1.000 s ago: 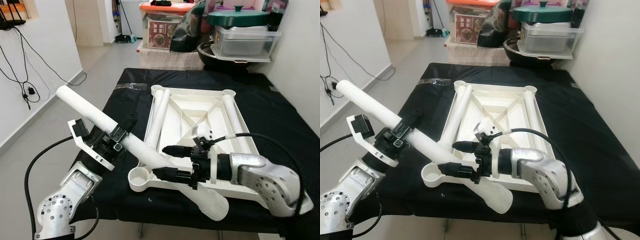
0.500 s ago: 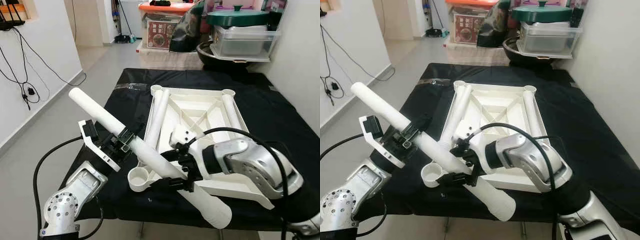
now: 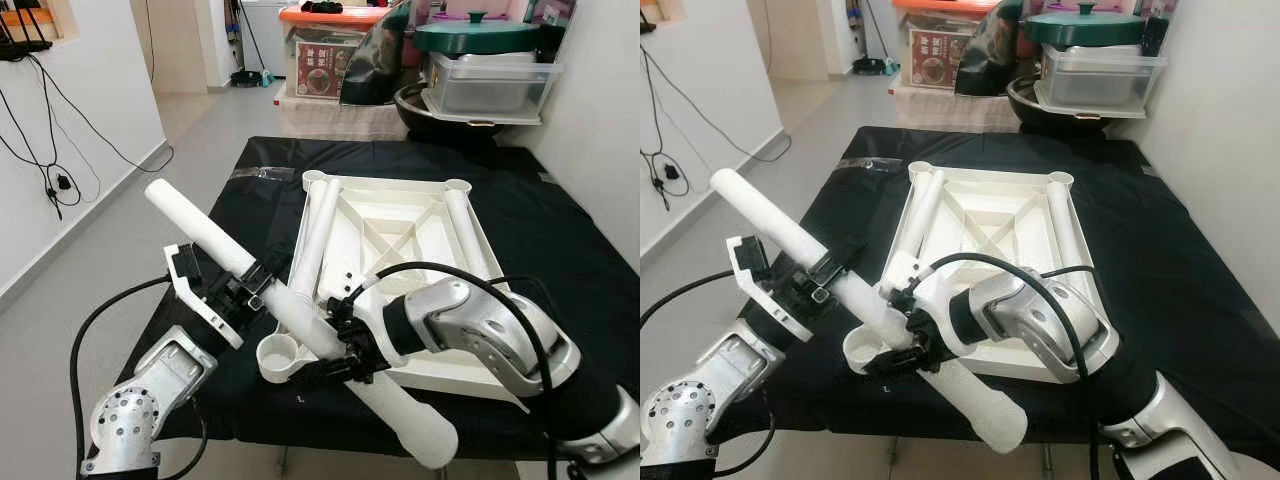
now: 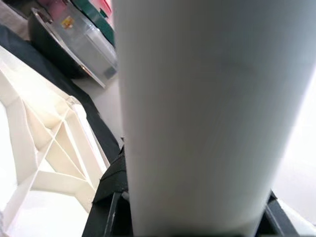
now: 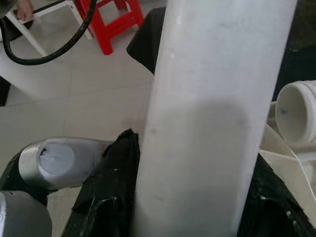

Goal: Building children table

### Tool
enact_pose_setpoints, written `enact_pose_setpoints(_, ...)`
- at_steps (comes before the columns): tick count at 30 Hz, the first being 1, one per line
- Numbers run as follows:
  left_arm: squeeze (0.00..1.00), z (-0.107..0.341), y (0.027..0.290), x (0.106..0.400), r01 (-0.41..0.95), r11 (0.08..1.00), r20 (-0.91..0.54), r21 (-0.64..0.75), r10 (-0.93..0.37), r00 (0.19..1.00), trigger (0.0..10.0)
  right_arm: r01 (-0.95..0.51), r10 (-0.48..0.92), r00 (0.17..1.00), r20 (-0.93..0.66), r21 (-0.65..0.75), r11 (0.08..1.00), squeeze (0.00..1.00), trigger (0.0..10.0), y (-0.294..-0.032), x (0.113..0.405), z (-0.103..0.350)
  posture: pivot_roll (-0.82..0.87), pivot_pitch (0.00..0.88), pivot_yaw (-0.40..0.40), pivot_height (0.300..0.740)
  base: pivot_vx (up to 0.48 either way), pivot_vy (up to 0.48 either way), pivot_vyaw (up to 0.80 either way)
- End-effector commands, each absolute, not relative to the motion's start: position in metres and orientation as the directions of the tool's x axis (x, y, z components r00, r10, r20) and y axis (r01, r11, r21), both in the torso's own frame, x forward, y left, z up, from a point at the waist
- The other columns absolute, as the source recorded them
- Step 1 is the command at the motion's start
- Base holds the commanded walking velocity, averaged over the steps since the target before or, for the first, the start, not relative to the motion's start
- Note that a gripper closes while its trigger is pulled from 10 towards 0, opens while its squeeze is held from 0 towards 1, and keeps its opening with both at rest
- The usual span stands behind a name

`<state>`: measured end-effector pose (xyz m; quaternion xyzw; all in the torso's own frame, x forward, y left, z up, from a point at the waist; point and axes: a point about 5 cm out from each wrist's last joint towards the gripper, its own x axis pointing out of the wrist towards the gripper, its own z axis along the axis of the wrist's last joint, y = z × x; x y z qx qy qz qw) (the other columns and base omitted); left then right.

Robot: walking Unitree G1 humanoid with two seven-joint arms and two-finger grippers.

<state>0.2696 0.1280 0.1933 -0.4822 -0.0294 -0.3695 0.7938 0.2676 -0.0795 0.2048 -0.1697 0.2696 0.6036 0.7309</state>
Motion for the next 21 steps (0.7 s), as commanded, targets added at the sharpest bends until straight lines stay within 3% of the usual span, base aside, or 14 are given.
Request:
enact_pose_setpoints(1, 0.00, 0.1994, 0.1243, 0.2717, 0.644, 0.235, 0.436, -0.728, -0.565, 0.700, 0.0, -0.983, 0.778, 0.048, -0.627, 0.107, 0.147, 0.00, 3.3, -0.0714, 0.2571, 0.1953, -0.05, 0.000, -0.031, 0.740, 0.000, 0.000, 0.00)
enact_pose_setpoints(2, 0.00, 0.1994, 0.1243, 0.2717, 0.644, 0.235, 0.436, -0.728, -0.565, 0.700, 0.0, -0.983, 0.778, 0.048, -0.627, 0.107, 0.147, 0.00, 3.3, -0.0714, 0.2571, 0.1953, -0.05, 0.000, -0.031, 0.740, 0.000, 0.000, 0.00)
enact_pose_setpoints(3, 0.00, 0.2002, 0.1238, 0.2722, 0.646, 0.234, 0.439, -0.727, -0.565, 0.699, 0.0, -0.982, 0.774, 0.051, -0.631, 0.108, 0.152, 0.00, 0.0, -0.0713, 0.2575, 0.1931, -0.04, 0.000, -0.030, 0.740, 0.000, 0.000, 0.00)
enact_pose_setpoints(11, 0.00, 0.2002, 0.1221, 0.2717, 0.648, 0.242, 0.436, -0.722, -0.568, 0.698, 0.0, -0.983, 0.785, 0.063, -0.616, 0.098, 0.156, 0.00, 0.0, -0.0678, 0.2582, 0.1903, -0.04, 0.000, -0.028, 0.740, 0.000, 0.000, 0.00)
enact_pose_setpoints(12, 0.00, 0.1983, 0.1222, 0.2731, 0.636, 0.279, 0.410, -0.719, -0.568, 0.713, 4.1, -0.982, 0.788, 0.068, -0.612, 0.097, 0.161, 0.00, 0.0, -0.0674, 0.2583, 0.1904, -0.04, 0.000, -0.022, 0.740, 0.000, 0.000, 0.00)
enact_pose_setpoints(13, 0.00, 0.1983, 0.1222, 0.2731, 0.636, 0.279, 0.410, -0.719, -0.568, 0.713, 4.1, -0.982, 0.788, 0.068, -0.612, 0.097, 0.161, 0.00, 0.0, -0.0674, 0.2583, 0.1904, -0.04, 0.000, -0.022, 0.740, 0.000, 0.000, 0.00)
enact_pose_setpoints(14, 0.00, 0.1959, 0.1224, 0.2753, 0.621, 0.338, 0.372, -0.707, -0.568, 0.734, 10.0, -0.981, 0.790, 0.074, -0.609, 0.097, 0.167, 0.00, 0.0, -0.0674, 0.2587, 0.1906, -0.04, 0.000, -0.022, 0.740, 0.000, 0.000, 0.00)
enact_pose_setpoints(15, 0.00, 0.1959, 0.1224, 0.2753, 0.621, 0.338, 0.372, -0.707, -0.568, 0.734, 10.0, -0.981, 0.790, 0.074, -0.609, 0.097, 0.167, 0.00, 0.0, -0.0674, 0.2587, 0.1906, -0.04, 0.000, -0.022, 0.740, 0.000, 0.000, 0.00)
enact_pose_setpoints(16, 0.18, 0.1945, 0.1232, 0.2770, 0.616, 0.370, 0.357, -0.695, -0.567, 0.742, 10.0, -0.979, 0.793, 0.083, -0.603, 0.097, 0.177, 0.00, 0.0, -0.0680, 0.2593, 0.1907, -0.04, 0.000, -0.019, 0.740, 0.000, 0.000, 0.00)
enact_pose_setpoints(17, 1.00, 0.1959, 0.1255, 0.2777, 0.624, 0.373, 0.370, -0.687, -0.559, 0.742, 10.0, -0.977, 0.798, 0.093, -0.596, 0.102, 0.189, 0.00, 0.0, -0.0692, 0.2599, 0.1910, -0.04, 0.000, -0.015, 0.740, 0.000, 0.000, 0.00)
enact_pose_setpoints(21, 1.00, 0.2008, 0.1290, 0.2762, 0.650, 0.351, 0.411, -0.674, -0.553, 0.725, 10.0, -0.971, 0.806, 0.107, -0.582, 0.114, 0.210, 0.00, 0.0, -0.0721, 0.2603, 0.1918, -0.04, 0.000, -0.012, 0.740, 0.000, 0.000, 0.00)
